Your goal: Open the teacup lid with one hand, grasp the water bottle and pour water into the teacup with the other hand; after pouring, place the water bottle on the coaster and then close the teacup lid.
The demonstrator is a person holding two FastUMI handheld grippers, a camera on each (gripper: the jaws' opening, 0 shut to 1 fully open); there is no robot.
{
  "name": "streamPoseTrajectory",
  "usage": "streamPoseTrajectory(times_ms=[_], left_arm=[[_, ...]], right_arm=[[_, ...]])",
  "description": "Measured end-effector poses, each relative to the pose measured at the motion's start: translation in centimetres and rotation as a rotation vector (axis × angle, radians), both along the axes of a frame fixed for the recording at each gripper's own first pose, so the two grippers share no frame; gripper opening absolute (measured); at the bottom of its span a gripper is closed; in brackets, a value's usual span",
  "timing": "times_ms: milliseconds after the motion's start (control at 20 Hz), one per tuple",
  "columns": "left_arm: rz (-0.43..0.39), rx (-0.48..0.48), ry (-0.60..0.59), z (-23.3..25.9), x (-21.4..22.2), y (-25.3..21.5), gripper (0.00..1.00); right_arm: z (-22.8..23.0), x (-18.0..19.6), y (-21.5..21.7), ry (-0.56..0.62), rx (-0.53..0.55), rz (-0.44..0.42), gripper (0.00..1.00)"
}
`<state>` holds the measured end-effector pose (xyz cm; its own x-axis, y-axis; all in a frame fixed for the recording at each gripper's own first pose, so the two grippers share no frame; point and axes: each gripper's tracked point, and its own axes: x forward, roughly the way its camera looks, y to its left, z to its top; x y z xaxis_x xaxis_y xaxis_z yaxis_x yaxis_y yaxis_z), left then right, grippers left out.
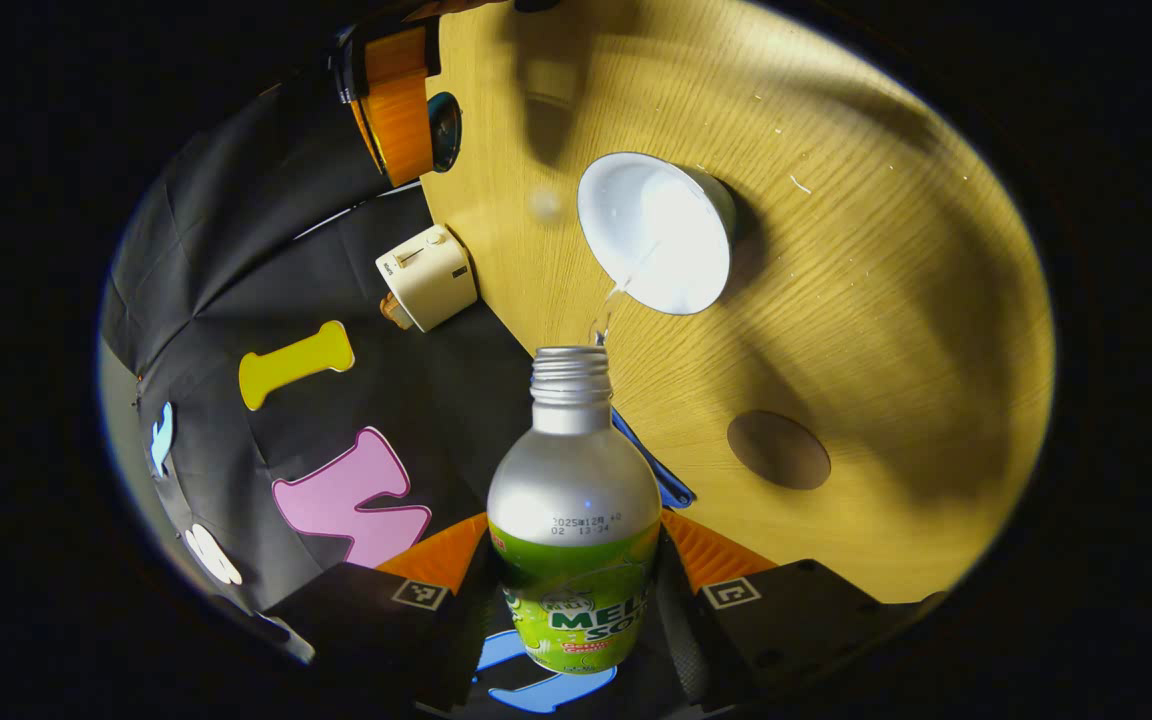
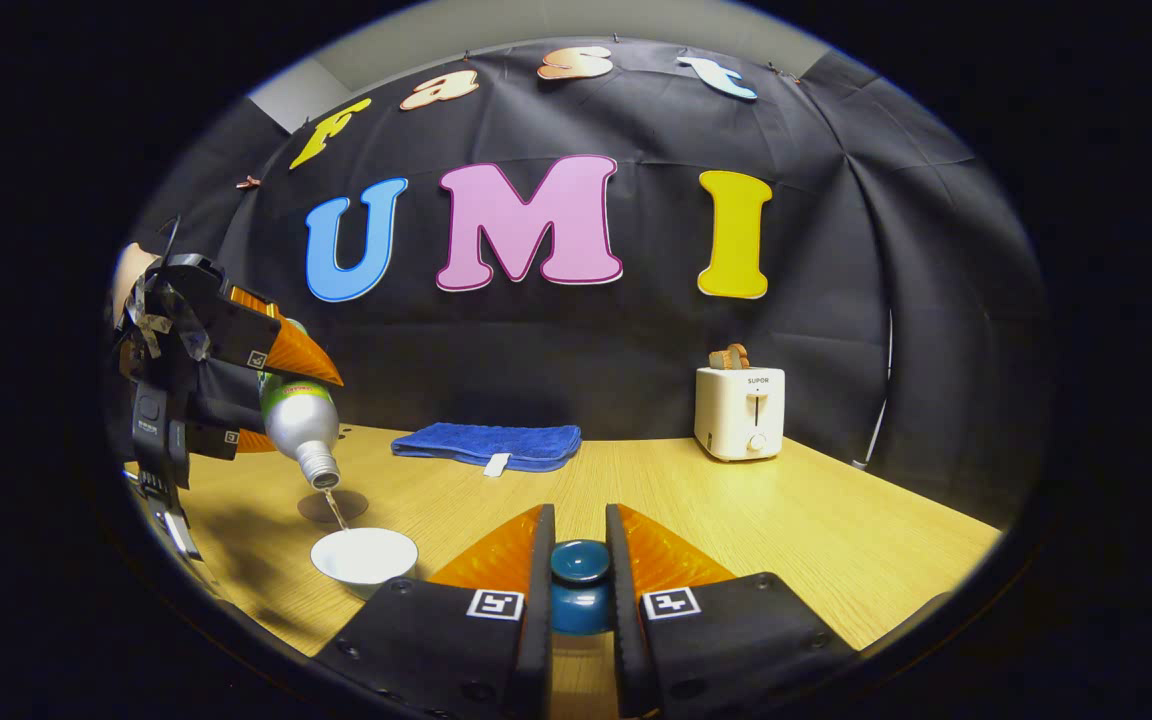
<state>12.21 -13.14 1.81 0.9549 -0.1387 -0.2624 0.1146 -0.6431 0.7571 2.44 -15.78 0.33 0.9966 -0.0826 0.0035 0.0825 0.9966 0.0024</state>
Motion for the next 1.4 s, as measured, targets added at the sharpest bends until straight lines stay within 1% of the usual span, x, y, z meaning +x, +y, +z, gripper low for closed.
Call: streamPoseTrajectory(times_ms=[350, 550, 700, 850, 1050, 1400], left_arm=[[-0.013, 0.038, -0.027, 0.31, -0.06, -0.13, 0.77], [-0.039, 0.035, -0.050, 0.33, -0.21, -0.44, 0.77], [-0.033, 0.049, -0.050, 0.31, -0.45, -0.38, 0.77], [-0.048, 0.035, -0.054, 0.25, -0.47, -0.34, 0.77], [-0.047, 0.045, -0.060, 0.28, -0.49, -0.40, 0.77], [-0.068, 0.048, -0.068, 0.02, -0.74, -0.61, 0.77]], right_arm=[[0.02, -0.03, 0.00, 0.000, 0.000, 0.000, 0.28], [0.03, -0.01, 0.01, 0.000, 0.000, -0.001, 0.28], [0.00, -0.03, -0.01, 0.000, 0.000, -0.001, 0.28], [0.01, -0.02, 0.00, 0.000, 0.000, -0.001, 0.28], [0.00, 0.02, -0.03, 0.000, 0.000, -0.001, 0.28], [0.00, -0.02, -0.02, 0.000, 0.000, -0.001, 0.28]])
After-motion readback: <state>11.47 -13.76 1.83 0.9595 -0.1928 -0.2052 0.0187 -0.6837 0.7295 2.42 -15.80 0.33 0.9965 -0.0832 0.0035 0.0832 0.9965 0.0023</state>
